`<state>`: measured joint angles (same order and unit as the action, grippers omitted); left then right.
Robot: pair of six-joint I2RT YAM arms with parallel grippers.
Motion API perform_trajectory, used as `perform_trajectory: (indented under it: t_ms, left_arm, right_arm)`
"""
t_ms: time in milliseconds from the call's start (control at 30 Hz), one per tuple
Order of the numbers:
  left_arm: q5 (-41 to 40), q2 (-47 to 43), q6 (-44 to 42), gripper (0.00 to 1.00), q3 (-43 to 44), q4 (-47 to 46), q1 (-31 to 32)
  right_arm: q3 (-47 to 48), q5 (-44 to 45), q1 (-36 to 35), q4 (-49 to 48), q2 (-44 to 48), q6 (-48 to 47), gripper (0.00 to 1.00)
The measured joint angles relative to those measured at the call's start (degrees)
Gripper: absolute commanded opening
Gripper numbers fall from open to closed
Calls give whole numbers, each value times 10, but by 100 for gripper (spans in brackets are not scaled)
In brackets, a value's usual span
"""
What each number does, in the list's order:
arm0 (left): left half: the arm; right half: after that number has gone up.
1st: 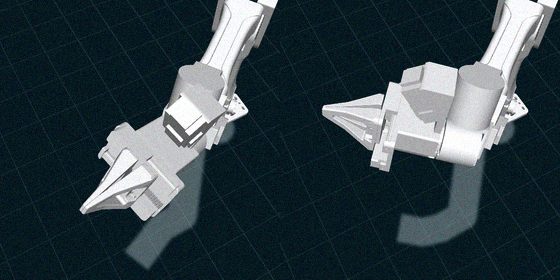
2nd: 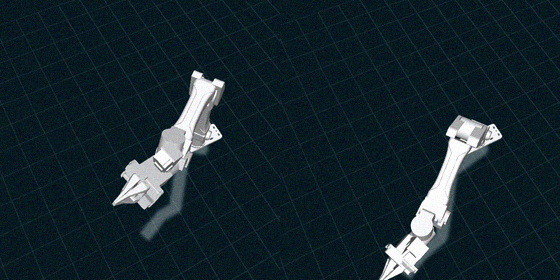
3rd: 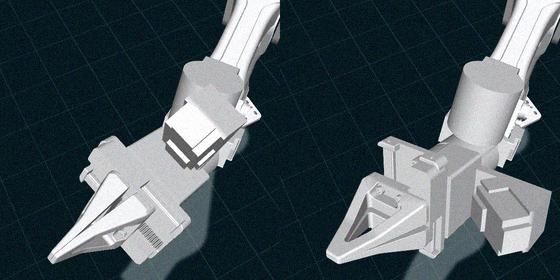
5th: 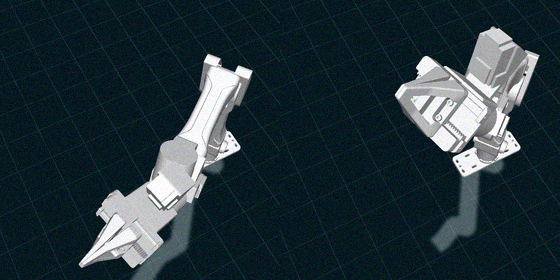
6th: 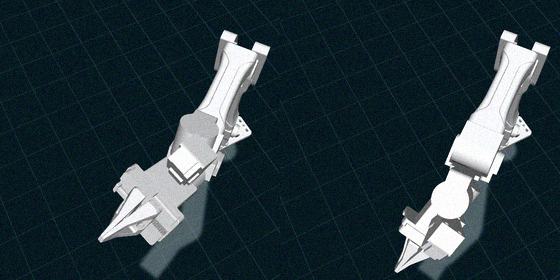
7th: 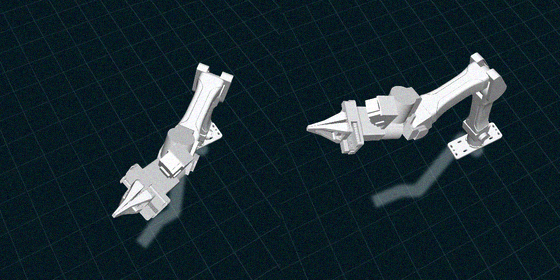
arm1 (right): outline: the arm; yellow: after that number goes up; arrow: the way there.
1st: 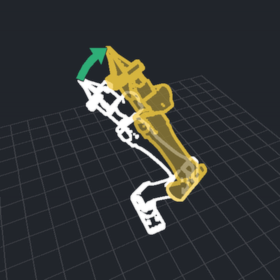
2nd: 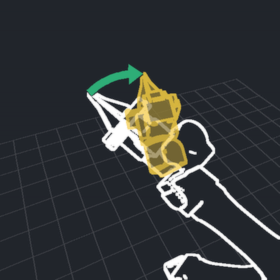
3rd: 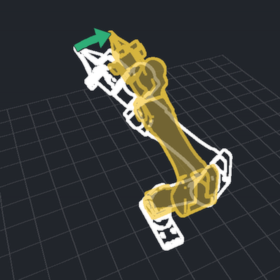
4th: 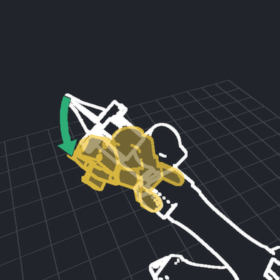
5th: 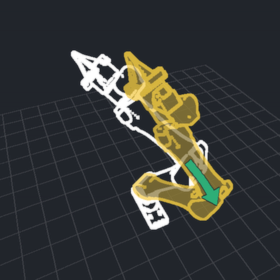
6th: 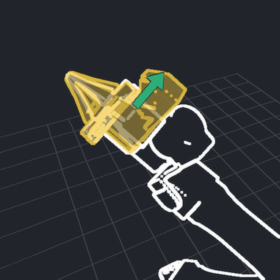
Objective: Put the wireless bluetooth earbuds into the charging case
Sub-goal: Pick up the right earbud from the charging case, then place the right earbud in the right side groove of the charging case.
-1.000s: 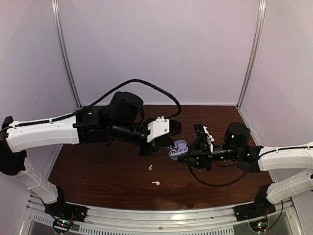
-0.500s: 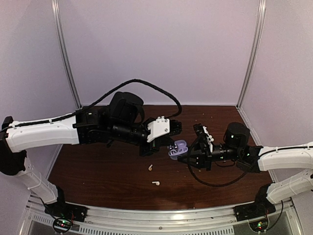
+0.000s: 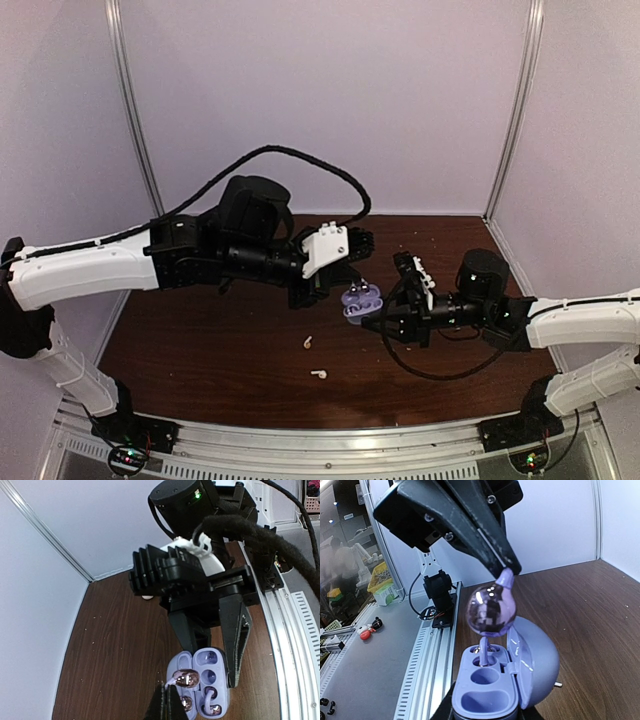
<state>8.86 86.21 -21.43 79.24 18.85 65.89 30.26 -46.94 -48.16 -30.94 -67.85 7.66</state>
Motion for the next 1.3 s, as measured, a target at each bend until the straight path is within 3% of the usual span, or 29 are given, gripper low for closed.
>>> perform_trajectory:
  t_ms: [1300]
  left_arm:
    - [-2,44,26,0,30,-7,25]
  right_arm:
    - [2,38,-2,-1,22,-7,0]
